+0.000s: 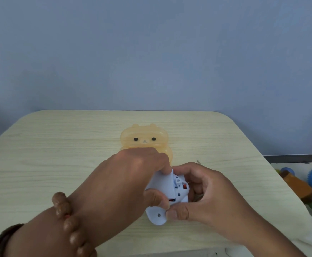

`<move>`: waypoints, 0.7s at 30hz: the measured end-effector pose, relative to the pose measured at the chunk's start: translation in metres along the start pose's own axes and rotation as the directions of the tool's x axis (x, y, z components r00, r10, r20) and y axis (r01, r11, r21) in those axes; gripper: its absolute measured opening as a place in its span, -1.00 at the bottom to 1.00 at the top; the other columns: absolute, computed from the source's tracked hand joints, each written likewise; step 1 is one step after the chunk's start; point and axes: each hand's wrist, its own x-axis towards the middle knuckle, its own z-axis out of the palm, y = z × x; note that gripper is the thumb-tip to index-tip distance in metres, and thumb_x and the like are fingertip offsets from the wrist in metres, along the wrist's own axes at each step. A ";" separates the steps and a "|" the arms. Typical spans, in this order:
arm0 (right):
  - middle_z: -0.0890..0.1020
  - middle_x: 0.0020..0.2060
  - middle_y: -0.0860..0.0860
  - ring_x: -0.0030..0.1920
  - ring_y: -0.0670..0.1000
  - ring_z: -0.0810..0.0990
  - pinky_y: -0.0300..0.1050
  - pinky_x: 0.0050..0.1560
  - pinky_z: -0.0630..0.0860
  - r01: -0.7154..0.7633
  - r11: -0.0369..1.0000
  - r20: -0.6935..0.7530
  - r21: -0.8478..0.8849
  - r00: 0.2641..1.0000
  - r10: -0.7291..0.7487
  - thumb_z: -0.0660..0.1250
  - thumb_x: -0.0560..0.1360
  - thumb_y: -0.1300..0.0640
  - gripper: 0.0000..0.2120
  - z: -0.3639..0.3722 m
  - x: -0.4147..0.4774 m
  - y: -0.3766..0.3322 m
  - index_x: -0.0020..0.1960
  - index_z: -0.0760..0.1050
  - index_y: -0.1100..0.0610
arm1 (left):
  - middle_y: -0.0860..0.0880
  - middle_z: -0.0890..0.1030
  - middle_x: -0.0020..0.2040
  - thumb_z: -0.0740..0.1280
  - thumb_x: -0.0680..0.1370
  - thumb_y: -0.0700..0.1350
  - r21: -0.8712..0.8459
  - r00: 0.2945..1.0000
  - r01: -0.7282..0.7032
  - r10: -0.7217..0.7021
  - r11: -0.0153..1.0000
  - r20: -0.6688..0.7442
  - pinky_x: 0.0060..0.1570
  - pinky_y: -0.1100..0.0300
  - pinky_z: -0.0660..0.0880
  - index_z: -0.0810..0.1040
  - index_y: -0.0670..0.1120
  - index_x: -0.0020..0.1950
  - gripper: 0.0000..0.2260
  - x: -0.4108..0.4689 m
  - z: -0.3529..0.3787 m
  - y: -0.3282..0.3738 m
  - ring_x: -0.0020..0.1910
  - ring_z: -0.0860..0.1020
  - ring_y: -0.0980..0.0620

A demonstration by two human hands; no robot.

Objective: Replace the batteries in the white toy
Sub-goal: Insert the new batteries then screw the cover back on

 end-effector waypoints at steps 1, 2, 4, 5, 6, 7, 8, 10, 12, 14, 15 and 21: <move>0.76 -0.02 0.00 -0.06 0.39 0.65 0.42 -0.02 0.61 -0.002 1.000 0.003 0.003 1.000 0.002 0.73 0.17 -0.03 -0.37 0.000 0.000 -0.001 0.19 0.60 -0.20 | 0.26 0.56 -0.03 0.51 0.31 0.20 0.002 1.000 -0.004 0.004 1.000 0.006 -0.16 0.17 0.52 0.46 0.22 0.08 -0.59 0.000 -0.001 0.000 -0.12 0.50 0.25; 0.76 -0.02 -0.01 -0.07 0.38 0.65 0.42 -0.03 0.62 -0.004 1.000 0.008 0.003 1.000 0.004 0.73 0.18 -0.03 -0.37 0.000 -0.001 -0.002 0.19 0.60 -0.21 | 0.26 0.56 -0.02 0.51 0.32 0.20 0.001 1.000 -0.008 0.008 1.000 0.015 -0.16 0.18 0.52 0.46 0.22 0.08 -0.59 0.000 -0.002 0.000 -0.11 0.50 0.26; 0.77 -0.02 -0.01 -0.07 0.38 0.66 0.40 -0.04 0.63 -0.008 1.000 0.016 0.002 1.000 0.008 0.73 0.18 -0.01 -0.38 0.000 -0.001 -0.004 0.18 0.60 -0.22 | 0.25 0.54 -0.02 0.50 0.33 0.20 0.001 0.999 -0.019 0.019 1.000 0.034 -0.16 0.17 0.53 0.46 0.22 0.07 -0.61 0.000 -0.003 0.000 -0.11 0.50 0.26; 0.77 -0.01 -0.02 -0.06 0.37 0.67 0.39 -0.04 0.64 -0.012 1.000 0.018 0.005 1.000 0.012 0.73 0.18 0.01 -0.39 0.000 -0.001 -0.004 0.17 0.61 -0.22 | 0.25 0.54 -0.02 0.50 0.33 0.20 -0.002 0.999 -0.024 0.024 1.000 0.042 -0.16 0.15 0.53 0.46 0.22 0.06 -0.63 0.000 -0.004 0.001 -0.11 0.50 0.25; 0.77 0.00 -0.03 -0.06 0.36 0.68 0.38 -0.04 0.65 -0.014 1.000 0.019 0.005 1.000 0.014 0.73 0.18 0.03 -0.39 0.000 -0.001 -0.004 0.16 0.61 -0.23 | 0.24 0.53 -0.02 0.49 0.33 0.19 -0.004 0.999 -0.029 0.029 1.000 0.046 -0.16 0.14 0.54 0.46 0.22 0.05 -0.64 0.001 -0.004 0.001 -0.12 0.50 0.24; 0.77 0.00 -0.04 -0.05 0.34 0.69 0.37 -0.04 0.65 -0.015 1.000 0.018 0.001 1.000 0.015 0.73 0.18 0.04 -0.40 0.000 -0.001 -0.004 0.15 0.62 -0.23 | 0.24 0.53 -0.03 0.49 0.33 0.19 -0.005 0.998 -0.035 0.035 0.999 0.050 -0.17 0.12 0.54 0.46 0.21 0.04 -0.64 0.001 -0.005 0.001 -0.13 0.50 0.24; 0.77 0.01 -0.04 -0.05 0.33 0.70 0.35 -0.03 0.66 -0.015 1.000 0.016 -0.005 1.000 0.015 0.73 0.18 0.04 -0.40 0.000 -0.002 -0.005 0.15 0.62 -0.23 | 0.24 0.53 -0.04 0.50 0.33 0.19 -0.005 0.998 -0.040 0.041 0.999 0.054 -0.18 0.12 0.54 0.47 0.21 0.03 -0.64 0.002 -0.005 0.001 -0.13 0.50 0.24; 0.77 0.01 -0.04 -0.05 0.32 0.70 0.33 -0.04 0.67 -0.015 1.000 0.018 -0.009 1.000 0.015 0.73 0.19 0.05 -0.40 -0.001 -0.002 -0.005 0.16 0.62 -0.23 | 0.23 0.55 -0.05 0.51 0.32 0.20 -0.016 0.997 -0.042 0.043 0.999 0.064 -0.17 0.11 0.56 0.48 0.20 0.03 -0.64 0.003 -0.007 0.000 -0.11 0.52 0.22; 0.77 0.01 -0.03 -0.04 0.33 0.70 0.31 -0.06 0.68 -0.017 1.000 0.022 -0.004 1.000 0.017 0.74 0.20 0.07 -0.41 -0.001 -0.002 -0.005 0.15 0.62 -0.22 | 0.22 0.57 -0.04 0.51 0.31 0.21 -0.034 0.997 -0.035 0.038 0.999 0.070 -0.15 0.11 0.57 0.49 0.21 0.05 -0.62 0.004 -0.008 -0.003 -0.06 0.54 0.20; 0.77 0.01 -0.01 -0.05 0.31 0.71 0.25 -0.10 0.72 -0.025 1.000 0.031 0.002 0.999 0.025 0.73 0.20 0.07 -0.41 -0.002 -0.002 -0.004 0.15 0.62 -0.20 | 0.23 0.57 -0.03 0.49 0.31 0.23 -0.030 0.997 -0.034 0.036 0.999 0.071 -0.13 0.11 0.56 0.49 0.22 0.06 -0.61 0.004 -0.007 -0.004 -0.04 0.54 0.20; 0.77 0.00 -0.01 -0.06 0.31 0.71 0.20 -0.12 0.74 -0.029 1.000 0.035 0.009 0.999 0.029 0.73 0.20 0.07 -0.41 -0.002 -0.002 -0.005 0.16 0.62 -0.19 | 0.24 0.57 -0.03 0.48 0.32 0.24 -0.022 0.997 -0.034 0.036 0.999 0.070 -0.13 0.11 0.55 0.48 0.22 0.07 -0.61 0.003 -0.007 -0.004 -0.04 0.53 0.21; 0.75 0.00 0.03 -0.20 0.20 0.74 -0.02 -0.24 0.69 -0.069 0.996 0.065 0.060 0.996 0.065 0.70 0.24 0.17 -0.46 -0.002 -0.002 -0.010 0.15 0.64 -0.12 | 0.24 0.55 -0.03 0.48 0.34 0.20 -0.015 0.998 -0.032 0.033 0.999 0.056 -0.13 0.14 0.53 0.47 0.21 0.05 -0.65 0.003 -0.008 -0.001 -0.08 0.50 0.23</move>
